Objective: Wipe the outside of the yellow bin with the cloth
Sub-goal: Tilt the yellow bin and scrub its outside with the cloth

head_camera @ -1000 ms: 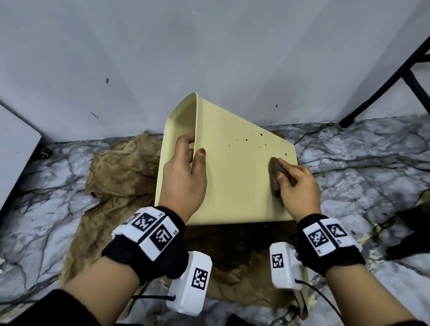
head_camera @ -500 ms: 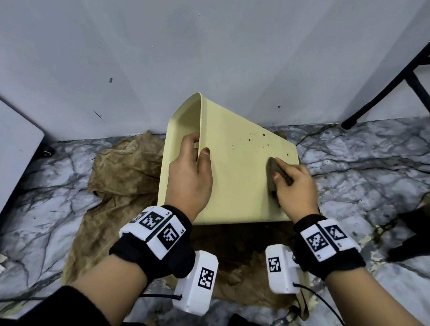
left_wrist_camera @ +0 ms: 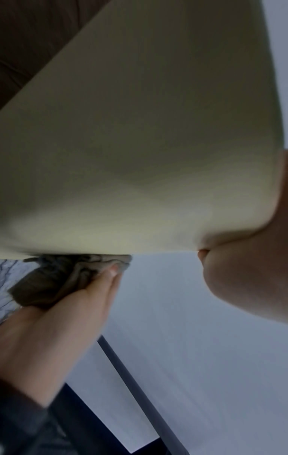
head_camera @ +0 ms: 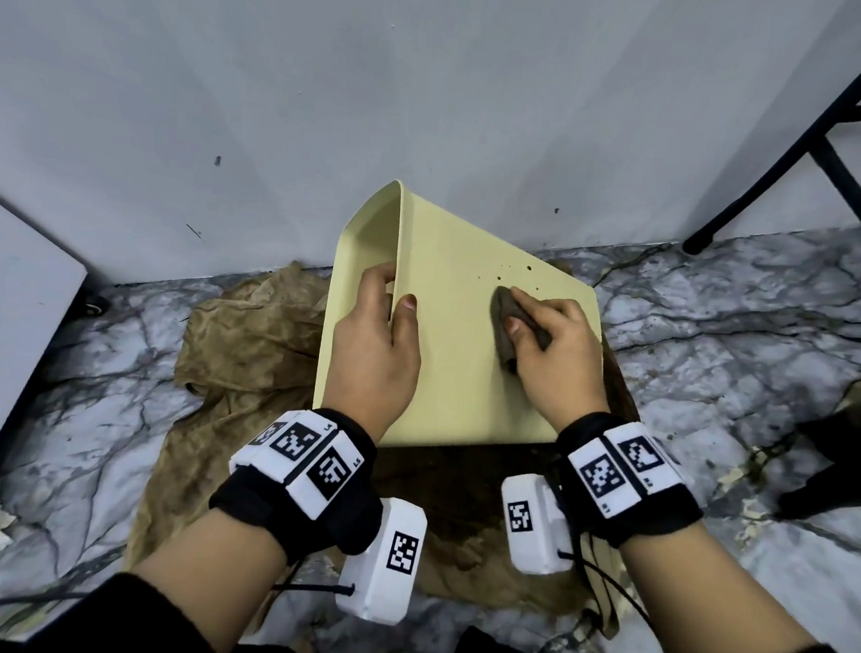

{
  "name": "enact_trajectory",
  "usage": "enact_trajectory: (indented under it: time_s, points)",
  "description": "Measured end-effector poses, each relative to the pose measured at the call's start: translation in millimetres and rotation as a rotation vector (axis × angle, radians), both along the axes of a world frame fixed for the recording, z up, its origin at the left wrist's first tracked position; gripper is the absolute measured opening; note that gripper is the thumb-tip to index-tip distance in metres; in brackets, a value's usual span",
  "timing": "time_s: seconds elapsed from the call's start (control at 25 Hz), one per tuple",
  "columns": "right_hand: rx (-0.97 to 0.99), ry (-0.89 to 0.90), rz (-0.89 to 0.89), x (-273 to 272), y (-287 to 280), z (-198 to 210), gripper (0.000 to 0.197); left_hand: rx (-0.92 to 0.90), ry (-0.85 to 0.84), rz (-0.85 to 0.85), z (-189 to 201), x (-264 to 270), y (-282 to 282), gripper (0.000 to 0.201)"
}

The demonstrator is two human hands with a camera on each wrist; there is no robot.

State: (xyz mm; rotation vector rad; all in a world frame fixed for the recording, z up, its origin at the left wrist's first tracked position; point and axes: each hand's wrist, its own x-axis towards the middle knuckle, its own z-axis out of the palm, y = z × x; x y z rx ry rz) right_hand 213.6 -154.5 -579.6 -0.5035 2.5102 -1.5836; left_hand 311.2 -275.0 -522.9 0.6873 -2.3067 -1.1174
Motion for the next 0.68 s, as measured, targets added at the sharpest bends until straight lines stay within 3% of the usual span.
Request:
enact_trajectory:
  time_s: [0.2,0.36,0.68]
  points:
    - [0.071,-0.169,-0.134,-22.4,28.8,-25.1,0.032,0.073,-0.038,-0.057,5.6,-2.8,-3.9,0.028]
    - [0.087,-0.175,-0.136,-24.4,31.6,-28.4,0.033,0.186,-0.085,-0.144,14.5,-6.9,-4.3,0.029]
    - [0.017,-0.131,-0.069,2.1,34.5,-14.6,0.032,0.209,0.026,-0.028,12.4,-7.2,4.0,0.026]
